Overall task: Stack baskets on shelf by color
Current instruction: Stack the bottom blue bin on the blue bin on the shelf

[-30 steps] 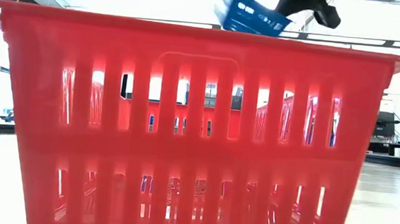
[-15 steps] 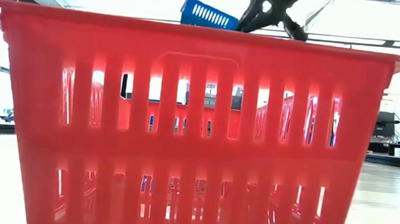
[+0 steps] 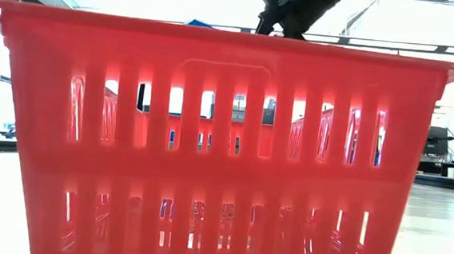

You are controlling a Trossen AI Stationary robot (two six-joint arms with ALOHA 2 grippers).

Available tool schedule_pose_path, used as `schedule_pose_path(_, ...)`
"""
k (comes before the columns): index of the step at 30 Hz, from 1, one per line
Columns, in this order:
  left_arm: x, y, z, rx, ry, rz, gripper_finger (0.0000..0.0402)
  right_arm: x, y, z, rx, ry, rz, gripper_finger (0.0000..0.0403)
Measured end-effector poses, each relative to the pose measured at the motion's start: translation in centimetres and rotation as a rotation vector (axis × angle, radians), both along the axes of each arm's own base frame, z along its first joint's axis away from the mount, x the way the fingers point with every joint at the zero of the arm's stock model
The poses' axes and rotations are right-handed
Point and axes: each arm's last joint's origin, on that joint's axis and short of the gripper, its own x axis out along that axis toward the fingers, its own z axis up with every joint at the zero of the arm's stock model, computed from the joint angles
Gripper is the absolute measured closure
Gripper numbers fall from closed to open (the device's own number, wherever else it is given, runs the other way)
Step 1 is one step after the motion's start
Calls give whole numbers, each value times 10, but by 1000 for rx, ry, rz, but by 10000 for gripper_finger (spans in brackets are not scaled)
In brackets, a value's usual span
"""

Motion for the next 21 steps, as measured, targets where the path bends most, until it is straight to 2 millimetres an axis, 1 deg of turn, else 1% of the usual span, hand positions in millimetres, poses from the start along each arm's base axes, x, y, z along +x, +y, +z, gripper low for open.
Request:
schedule_pose_path(8,18,-4,-28,33,120,-7,273,2,-1,-4,17,4,-4,403)
schedule_pose_path(14,28,-7,-44,48,173,-4,273,2,-1,-5,20,9,-9,403)
schedule_pose_path(21,38,-6,-61,118,229,35,273,2,-1,-4,21,4,-9,403)
